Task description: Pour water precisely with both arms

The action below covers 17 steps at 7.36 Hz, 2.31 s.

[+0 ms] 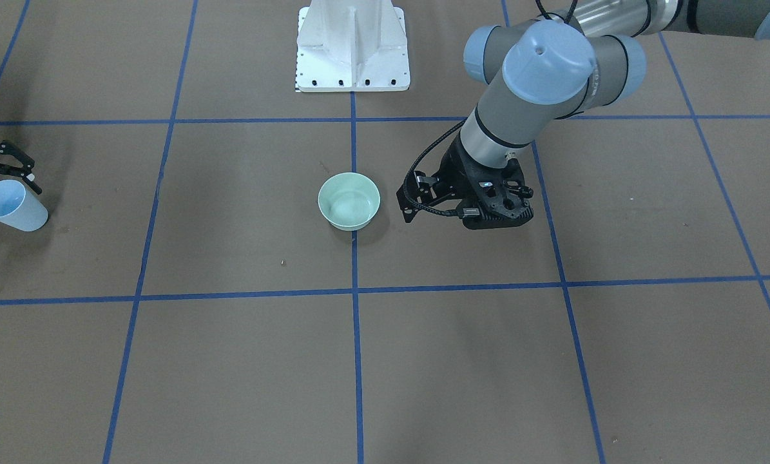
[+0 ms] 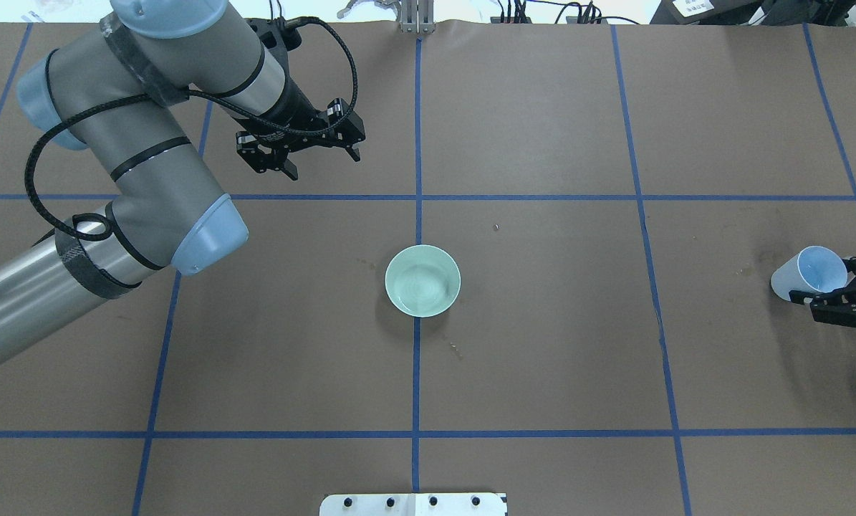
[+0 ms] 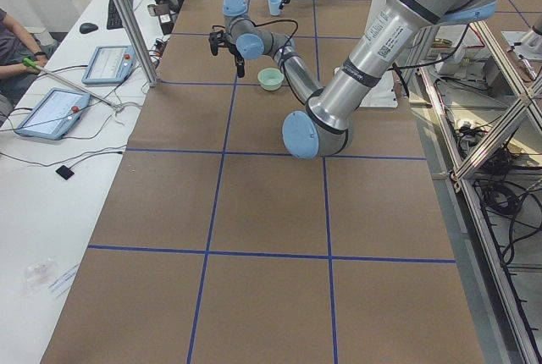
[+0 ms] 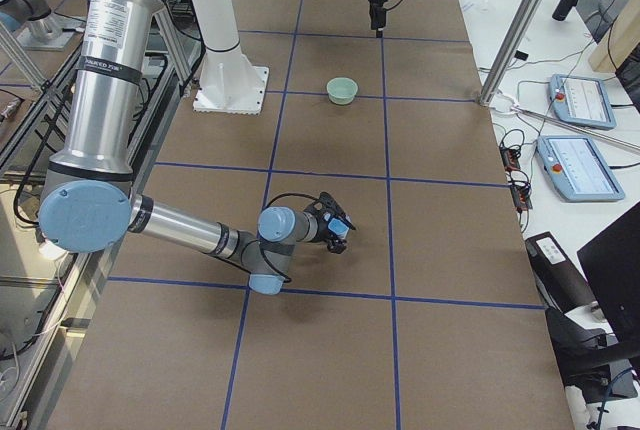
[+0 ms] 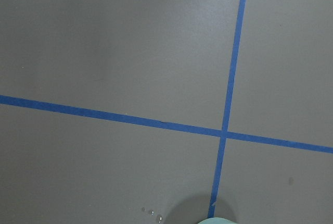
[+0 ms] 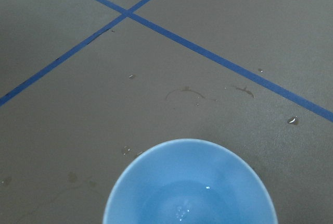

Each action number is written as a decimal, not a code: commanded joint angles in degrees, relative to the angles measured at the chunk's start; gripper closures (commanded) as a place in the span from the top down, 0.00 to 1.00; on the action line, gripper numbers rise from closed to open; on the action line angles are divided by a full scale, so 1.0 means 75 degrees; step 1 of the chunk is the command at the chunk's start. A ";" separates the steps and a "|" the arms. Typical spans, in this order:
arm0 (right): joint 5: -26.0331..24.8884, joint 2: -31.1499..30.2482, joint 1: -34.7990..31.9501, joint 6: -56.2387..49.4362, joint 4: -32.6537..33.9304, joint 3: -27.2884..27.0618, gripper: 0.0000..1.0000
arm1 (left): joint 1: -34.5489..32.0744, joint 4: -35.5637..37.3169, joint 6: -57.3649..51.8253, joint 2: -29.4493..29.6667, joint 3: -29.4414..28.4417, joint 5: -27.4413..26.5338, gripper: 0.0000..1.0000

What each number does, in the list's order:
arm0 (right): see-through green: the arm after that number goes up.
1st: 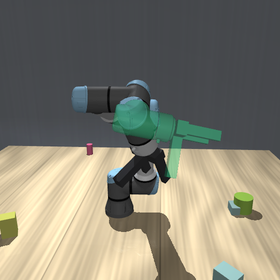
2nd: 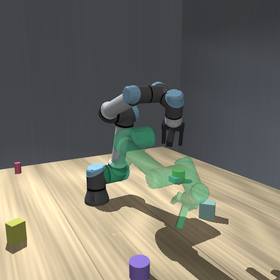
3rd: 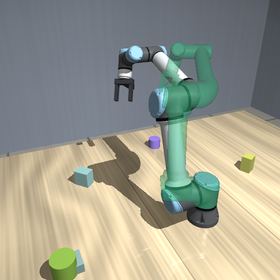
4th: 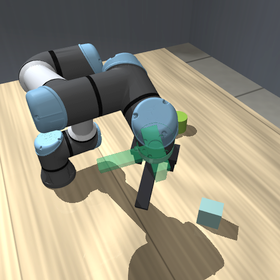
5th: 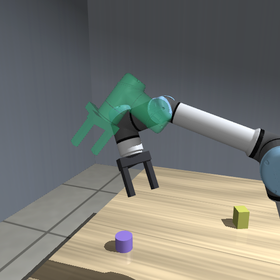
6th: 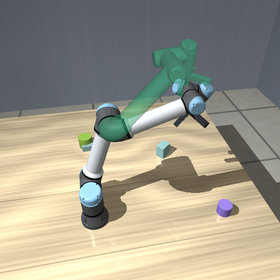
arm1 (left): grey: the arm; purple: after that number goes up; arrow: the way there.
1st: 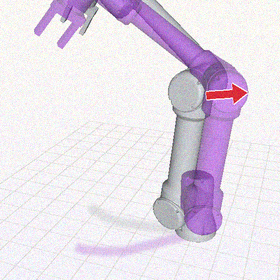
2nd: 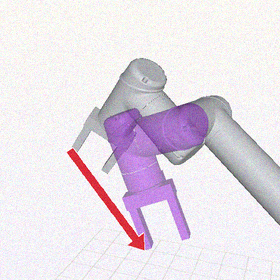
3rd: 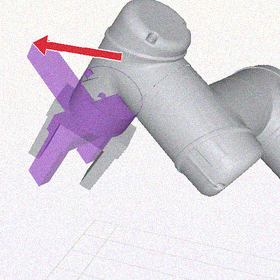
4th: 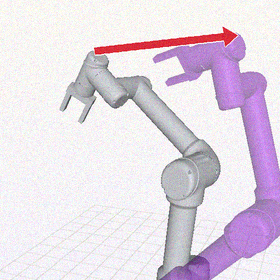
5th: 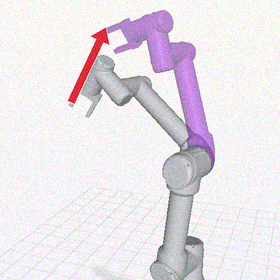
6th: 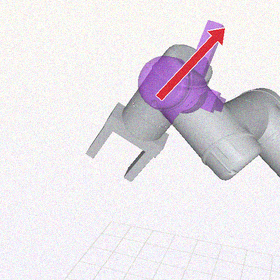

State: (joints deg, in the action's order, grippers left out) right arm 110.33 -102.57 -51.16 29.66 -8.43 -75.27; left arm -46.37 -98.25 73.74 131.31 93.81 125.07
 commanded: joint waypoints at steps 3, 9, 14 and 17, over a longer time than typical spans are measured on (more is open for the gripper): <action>-0.0623 0.0023 0.0387 0.0030 -0.0539 0.0086 0.98 | -0.0028 0.0034 -0.0001 0.0000 0.0137 0.0023 1.00; -0.0648 0.0234 0.0470 -0.0051 -0.1032 0.0427 0.39 | -0.0098 0.0409 -0.0024 -0.0012 0.0512 0.0035 1.00; -0.0788 0.1039 0.0446 0.0030 0.1909 -0.1818 0.24 | -0.0764 0.0503 -0.0793 -0.0314 0.0664 0.0070 1.00; -0.1162 0.3018 0.0853 0.0018 0.6325 -0.3272 0.24 | -0.1968 0.0526 -0.3449 -0.1637 0.0606 0.0688 1.00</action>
State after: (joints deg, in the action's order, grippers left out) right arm 102.82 -85.79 -46.93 29.82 25.00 -94.93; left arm -56.85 -94.39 56.20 123.11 98.65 127.53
